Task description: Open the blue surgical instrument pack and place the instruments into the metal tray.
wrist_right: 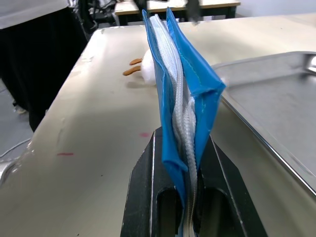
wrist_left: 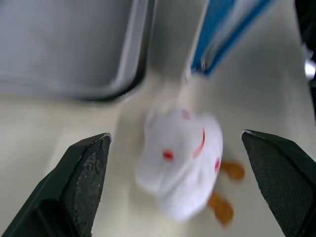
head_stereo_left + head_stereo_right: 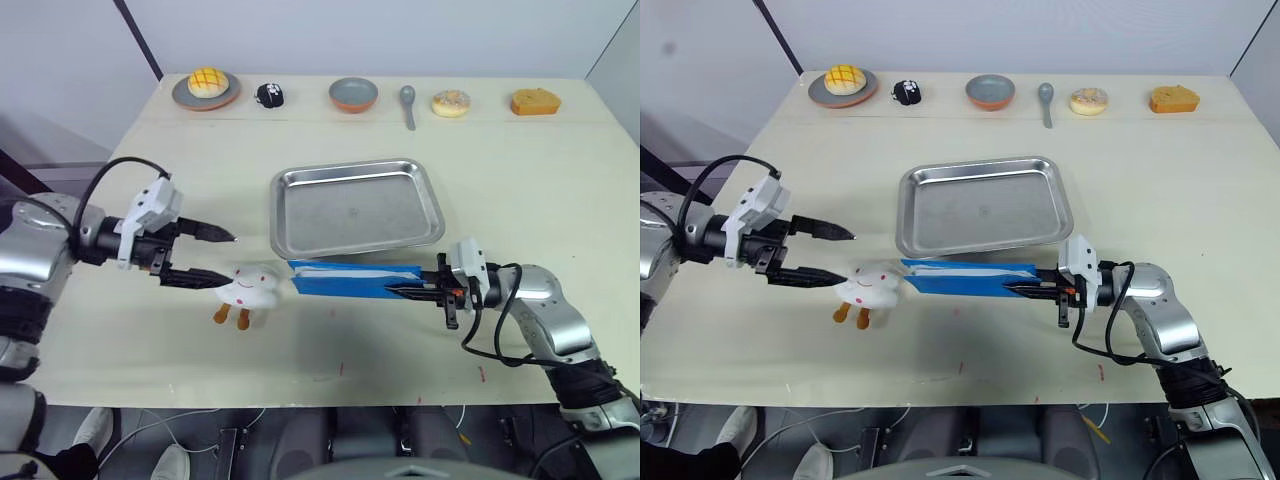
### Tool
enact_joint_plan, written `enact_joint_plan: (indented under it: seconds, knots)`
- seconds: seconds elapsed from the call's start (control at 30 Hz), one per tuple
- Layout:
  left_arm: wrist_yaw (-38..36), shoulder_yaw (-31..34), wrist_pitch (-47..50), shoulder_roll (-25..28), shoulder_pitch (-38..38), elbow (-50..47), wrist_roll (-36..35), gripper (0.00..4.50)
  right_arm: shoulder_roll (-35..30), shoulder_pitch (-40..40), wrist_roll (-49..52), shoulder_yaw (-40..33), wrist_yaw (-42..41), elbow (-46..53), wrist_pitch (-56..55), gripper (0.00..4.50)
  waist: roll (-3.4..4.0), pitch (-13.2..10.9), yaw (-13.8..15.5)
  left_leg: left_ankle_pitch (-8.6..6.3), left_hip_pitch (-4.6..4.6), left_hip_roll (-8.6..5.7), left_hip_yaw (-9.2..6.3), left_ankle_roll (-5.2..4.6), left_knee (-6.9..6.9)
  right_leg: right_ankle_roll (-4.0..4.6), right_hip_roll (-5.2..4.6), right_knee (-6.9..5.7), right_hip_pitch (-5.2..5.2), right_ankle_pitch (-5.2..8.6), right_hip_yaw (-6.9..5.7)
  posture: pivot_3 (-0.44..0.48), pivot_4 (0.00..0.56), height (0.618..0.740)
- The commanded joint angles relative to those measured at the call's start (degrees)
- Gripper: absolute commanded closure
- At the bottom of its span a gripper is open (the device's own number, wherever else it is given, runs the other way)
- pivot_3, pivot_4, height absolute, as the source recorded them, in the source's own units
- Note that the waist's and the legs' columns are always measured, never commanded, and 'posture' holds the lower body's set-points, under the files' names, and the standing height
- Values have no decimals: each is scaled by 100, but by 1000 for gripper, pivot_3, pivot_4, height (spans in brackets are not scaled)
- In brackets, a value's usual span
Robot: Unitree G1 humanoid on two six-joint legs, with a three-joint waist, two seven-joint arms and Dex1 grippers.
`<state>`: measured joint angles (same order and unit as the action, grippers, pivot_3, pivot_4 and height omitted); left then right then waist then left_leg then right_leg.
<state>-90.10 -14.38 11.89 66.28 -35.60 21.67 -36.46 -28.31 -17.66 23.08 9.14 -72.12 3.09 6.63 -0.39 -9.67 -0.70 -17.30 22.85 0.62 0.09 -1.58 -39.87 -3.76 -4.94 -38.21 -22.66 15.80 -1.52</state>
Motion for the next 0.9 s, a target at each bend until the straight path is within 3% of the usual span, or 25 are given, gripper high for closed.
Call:
enact_joint_plan:
  seconds: [0.03, 0.3, 0.7, 0.8, 0.9]
  knots:
    - [-229, 383, 5, -324, -13, -268, 21, 31, -35, -80, 49, 6, -190, 6, -191, 4500, 0, 0, -5, 0, 0, 0, 0, 0, -2, 0, 0, -3, 0, 0, 0, 0, 150, 732]
    - [94, 656, 31, -1330, 347, -1019, 157, 31, 39, -205, 24, 90, -317, -223, -177, 4500, -1, -1, -9, 0, 1, 1, 1, 0, -29, 0, 1, -36, -2, 0, 6, 0, 150, 732]
    - [167, 828, 51, -1767, 563, -1047, 580, 31, 75, -309, -48, 57, -385, -468, -249, 4500, -2, -1, 0, 0, 2, 0, 1, 0, -34, 0, 1, -40, -3, 0, 7, 0, 150, 732]
    - [199, 826, -155, -1888, 557, -825, 813, 783, 72, -322, -63, 52, -419, -525, -278, 4500, -2, -1, -4, 0, 2, -1, 1, 0, -35, 0, 1, -40, -3, 0, 7, 0, 150, 732]
    - [252, 875, -175, -2089, 610, -791, 839, 2160, 89, -357, -76, 63, -429, -579, -307, 4500, -2, -1, 2, 0, 2, -1, 1, 0, -35, 0, 1, -41, -2, 0, 7, 0, 150, 732]
